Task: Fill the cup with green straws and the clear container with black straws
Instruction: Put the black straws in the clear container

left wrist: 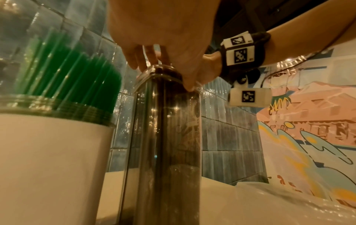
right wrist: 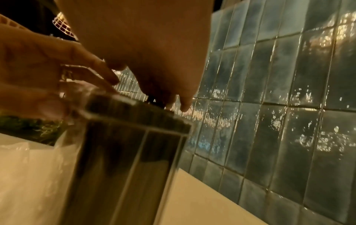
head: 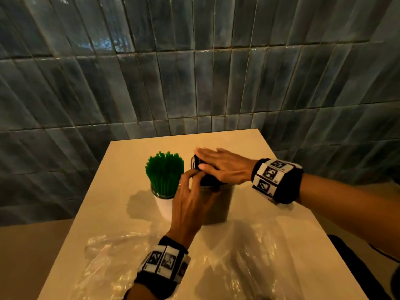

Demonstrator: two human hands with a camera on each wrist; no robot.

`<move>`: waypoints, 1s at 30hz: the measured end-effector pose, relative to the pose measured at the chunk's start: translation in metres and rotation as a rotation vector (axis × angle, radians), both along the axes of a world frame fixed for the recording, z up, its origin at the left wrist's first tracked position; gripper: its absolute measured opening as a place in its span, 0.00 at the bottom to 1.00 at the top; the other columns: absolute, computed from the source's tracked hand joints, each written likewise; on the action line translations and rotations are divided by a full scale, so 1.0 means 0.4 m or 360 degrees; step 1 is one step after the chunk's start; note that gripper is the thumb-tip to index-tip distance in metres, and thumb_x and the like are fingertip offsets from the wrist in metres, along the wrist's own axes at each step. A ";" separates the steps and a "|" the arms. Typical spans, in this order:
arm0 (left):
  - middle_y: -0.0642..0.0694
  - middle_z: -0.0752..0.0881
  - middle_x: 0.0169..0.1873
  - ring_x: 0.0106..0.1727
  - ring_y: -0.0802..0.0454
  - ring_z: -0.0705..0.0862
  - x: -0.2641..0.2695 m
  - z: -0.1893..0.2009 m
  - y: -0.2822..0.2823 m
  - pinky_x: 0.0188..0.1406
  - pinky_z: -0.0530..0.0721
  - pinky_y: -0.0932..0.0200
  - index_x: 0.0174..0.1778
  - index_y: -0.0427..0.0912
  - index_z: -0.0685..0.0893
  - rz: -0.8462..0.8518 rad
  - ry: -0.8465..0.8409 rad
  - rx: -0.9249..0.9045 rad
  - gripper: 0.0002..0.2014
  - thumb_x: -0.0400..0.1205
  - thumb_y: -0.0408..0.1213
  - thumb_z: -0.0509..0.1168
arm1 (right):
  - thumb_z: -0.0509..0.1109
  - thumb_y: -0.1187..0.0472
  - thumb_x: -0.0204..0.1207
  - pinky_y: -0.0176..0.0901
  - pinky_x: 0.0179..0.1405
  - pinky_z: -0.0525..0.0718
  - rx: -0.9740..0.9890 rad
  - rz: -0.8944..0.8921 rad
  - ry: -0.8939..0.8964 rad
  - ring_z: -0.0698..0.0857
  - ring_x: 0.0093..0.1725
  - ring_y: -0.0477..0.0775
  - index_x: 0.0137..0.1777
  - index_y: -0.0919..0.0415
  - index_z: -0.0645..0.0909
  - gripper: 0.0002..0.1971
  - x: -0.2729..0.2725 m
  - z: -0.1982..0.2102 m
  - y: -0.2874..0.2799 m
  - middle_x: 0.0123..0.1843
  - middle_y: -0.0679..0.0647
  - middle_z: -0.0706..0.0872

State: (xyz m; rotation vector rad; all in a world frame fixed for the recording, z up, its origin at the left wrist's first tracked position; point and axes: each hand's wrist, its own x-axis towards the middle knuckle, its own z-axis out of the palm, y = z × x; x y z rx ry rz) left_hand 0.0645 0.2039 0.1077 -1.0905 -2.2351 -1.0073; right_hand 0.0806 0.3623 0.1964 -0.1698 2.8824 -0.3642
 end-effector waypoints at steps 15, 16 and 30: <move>0.48 0.75 0.58 0.58 0.54 0.75 0.130 -0.038 -0.167 0.60 0.71 0.71 0.64 0.44 0.70 -0.0482 -0.0185 -0.0045 0.29 0.73 0.54 0.70 | 0.62 0.65 0.82 0.32 0.55 0.78 -0.0955 -0.1060 0.1078 0.81 0.56 0.48 0.60 0.56 0.79 0.10 0.312 -0.139 0.085 0.61 0.52 0.81; 0.52 0.75 0.61 0.60 0.58 0.75 0.156 -0.067 -0.202 0.60 0.72 0.69 0.67 0.50 0.69 -0.0562 -0.0368 -0.0289 0.31 0.73 0.60 0.68 | 0.62 0.70 0.80 0.33 0.50 0.78 -0.0946 -0.1206 0.1039 0.82 0.51 0.49 0.55 0.55 0.79 0.11 0.359 -0.177 0.086 0.55 0.52 0.82; 0.53 0.26 0.77 0.80 0.56 0.29 0.254 -0.344 -0.333 0.80 0.35 0.54 0.77 0.57 0.32 -0.0652 -0.0694 -0.1583 0.49 0.68 0.81 0.40 | 0.75 0.68 0.69 0.28 0.37 0.83 -0.0991 -0.1056 -0.0763 0.84 0.52 0.49 0.64 0.58 0.82 0.22 0.551 -0.397 -0.050 0.58 0.54 0.86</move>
